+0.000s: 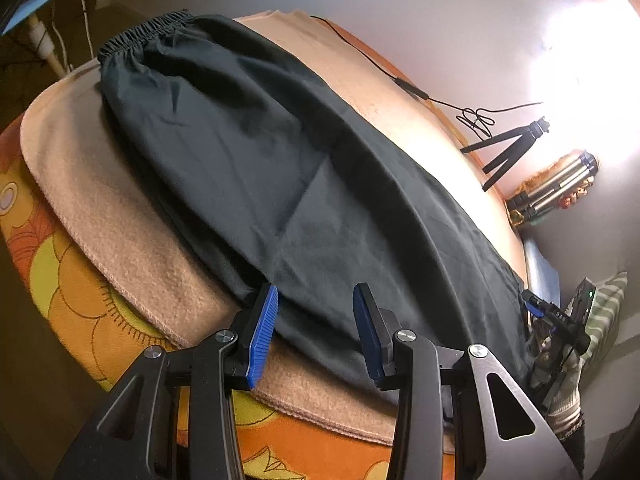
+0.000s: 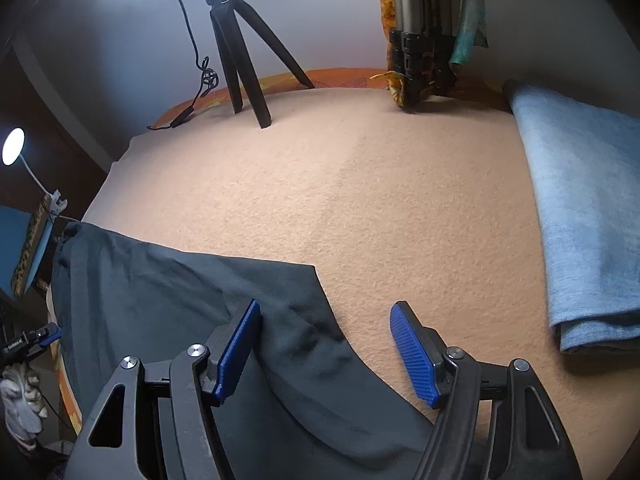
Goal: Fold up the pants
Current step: 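Move both open tools over the folded trousers toward the waistband, then close the left tool on the elastic waistband of the trousers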
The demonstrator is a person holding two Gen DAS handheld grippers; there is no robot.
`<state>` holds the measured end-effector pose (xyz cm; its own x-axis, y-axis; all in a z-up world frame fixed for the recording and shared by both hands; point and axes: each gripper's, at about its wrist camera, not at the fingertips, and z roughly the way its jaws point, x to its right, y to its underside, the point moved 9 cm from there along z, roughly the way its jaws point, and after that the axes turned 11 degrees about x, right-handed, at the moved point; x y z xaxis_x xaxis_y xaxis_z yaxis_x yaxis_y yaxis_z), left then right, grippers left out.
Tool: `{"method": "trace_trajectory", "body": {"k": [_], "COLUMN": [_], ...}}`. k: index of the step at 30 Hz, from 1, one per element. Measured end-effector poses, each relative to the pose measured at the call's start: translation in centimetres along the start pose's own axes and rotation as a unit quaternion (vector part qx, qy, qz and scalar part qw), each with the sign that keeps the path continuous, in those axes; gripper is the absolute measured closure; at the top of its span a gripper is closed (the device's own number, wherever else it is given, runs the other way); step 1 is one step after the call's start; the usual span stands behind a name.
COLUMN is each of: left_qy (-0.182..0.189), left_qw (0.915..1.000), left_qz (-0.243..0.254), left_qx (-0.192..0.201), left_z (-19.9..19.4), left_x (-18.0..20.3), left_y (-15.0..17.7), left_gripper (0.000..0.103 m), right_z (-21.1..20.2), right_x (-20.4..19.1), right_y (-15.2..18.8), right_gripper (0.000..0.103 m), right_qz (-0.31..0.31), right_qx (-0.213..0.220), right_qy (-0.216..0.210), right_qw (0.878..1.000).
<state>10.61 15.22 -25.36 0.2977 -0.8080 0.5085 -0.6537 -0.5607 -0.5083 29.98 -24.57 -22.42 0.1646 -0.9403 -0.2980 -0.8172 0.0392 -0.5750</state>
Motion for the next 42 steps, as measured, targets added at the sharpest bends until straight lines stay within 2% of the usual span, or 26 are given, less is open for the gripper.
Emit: {"method": "trace_trajectory", "body": {"k": [4, 7, 8, 9, 10, 11, 14, 16, 19, 22, 24, 25, 26, 27, 29, 30, 33, 35, 37, 40, 42], "left_qy": [-0.003, -0.015, -0.023, -0.034, -0.036, -0.035, -0.049, -0.058, -0.054, -0.075, -0.082, -0.09, -0.097, -0.104, -0.092, -0.088, -0.116, -0.117, -0.139, -0.149, -0.149], "left_qw": [0.9999, 0.9996, 0.9988, 0.9976, 0.9973, 0.9972, 0.9951, 0.9939, 0.995, 0.9919, 0.9915, 0.9899, 0.988, 0.9861, 0.9879, 0.9884, 0.9859, 0.9876, 0.9863, 0.9845, 0.9842], "left_qz": [-0.015, 0.016, 0.037, 0.057, 0.061, 0.061, 0.078, 0.081, 0.069, 0.069, 0.043, 0.034, 0.03, 0.029, 0.005, -0.008, -0.029, -0.04, -0.041, -0.033, -0.027], "left_qx": [0.005, 0.017, 0.022, 0.021, 0.021, 0.025, 0.037, 0.047, 0.048, 0.076, 0.091, 0.104, 0.116, 0.126, 0.125, 0.123, 0.117, 0.097, 0.079, 0.087, 0.092], "left_z": [0.5, 1.1, 1.4, 1.7, 1.9, 1.8, 1.1, 0.4, -0.8, -2.2, -3.1, -3.7, -4.1, -4.5, -4.5, -4.2, -2.8, -1.0, 0.4, 1.0, 1.1], "left_x": [-0.2, 0.4, 0.6, 0.6, 0.5, 0.3, -0.3, -1.0, -1.9, -3.0, -4.6, -5.5, -6.2, -7.0, -8.6, -9.5, -12.1, -13.0, -14.1, -14.2, -13.9], "left_y": [-0.3, -0.7, -0.9, -0.8, -0.7, -0.8, -1.0, -1.3, -1.1, -2.8, -5.6, -6.9, -8.2, -9.6, -11.7, -12.4, -13.6, -13.3, -12.9, -13.3, -13.7], "left_gripper": [0.066, 0.068, 0.085, 0.096, 0.101, 0.101, 0.101, 0.101, 0.101, 0.101, 0.099, 0.098, 0.096, 0.091, 0.056, 0.054, 0.053, 0.053, 0.053, 0.053, 0.063], "right_z": [0.2, 0.5, 0.6, 0.7, 0.8, 0.9, 1.0, 0.9, 0.9, 0.7, 0.0, -0.8, -1.4, -2.1, -3.7, -4.4, -6.4, -7.5, -8.5, -9.1, -9.0], "right_x": [-0.4, -0.6, -0.7, -0.8, -0.9, -1.2, -1.8, -1.9, -1.8, -1.6, -1.7, -2.0, -2.3, -2.9, -4.8, -5.9, -10.2, -13.9, -17.2, -22.8, -25.1], "right_y": [0.1, 0.0, -0.1, -0.2, -0.2, -0.2, -0.1, -0.3, -0.3, -0.3, -0.6, -0.9, -1.0, -1.1, -0.9, -0.6, 1.1, 3.0, 4.9, 8.7, 10.6], "right_gripper": [0.033, 0.033, 0.036, 0.038, 0.044, 0.059, 0.086, 0.094, 0.099, 0.097, 0.078, 0.057, 0.052, 0.052, 0.052, 0.052, 0.052, 0.052, 0.052, 0.054, 0.054], "right_qz": [-0.01, -0.01, -0.007, -0.006, -0.008, -0.011, -0.03, -0.045, -0.052, -0.068, -0.091, -0.101, -0.105, -0.11, -0.128, -0.136, -0.163, -0.183, -0.206, -0.253, -0.277], "right_qx": [-0.001, 0.002, 0.004, 0.006, 0.007, 0.005, -0.001, 0.005, 0.009, 0.008, 0.014, 0.027, 0.035, 0.041, 0.054, 0.059, 0.063, 0.058, 0.051, 0.028, 0.013], "right_qy": [0.0, 0.0, -0.001, 0.0, 0.001, 0.0, 0.004, 0.015, 0.027, 0.047, 0.076, 0.083, 0.082, 0.078, 0.058, 0.047, -0.007, -0.058, -0.097, -0.159, -0.181], "right_qw": [1.0, 1.0, 1.0, 1.0, 1.0, 1.0, 1.0, 0.999, 0.998, 0.997, 0.993, 0.991, 0.99, 0.99, 0.989, 0.988, 0.985, 0.98, 0.972, 0.954, 0.944]}}
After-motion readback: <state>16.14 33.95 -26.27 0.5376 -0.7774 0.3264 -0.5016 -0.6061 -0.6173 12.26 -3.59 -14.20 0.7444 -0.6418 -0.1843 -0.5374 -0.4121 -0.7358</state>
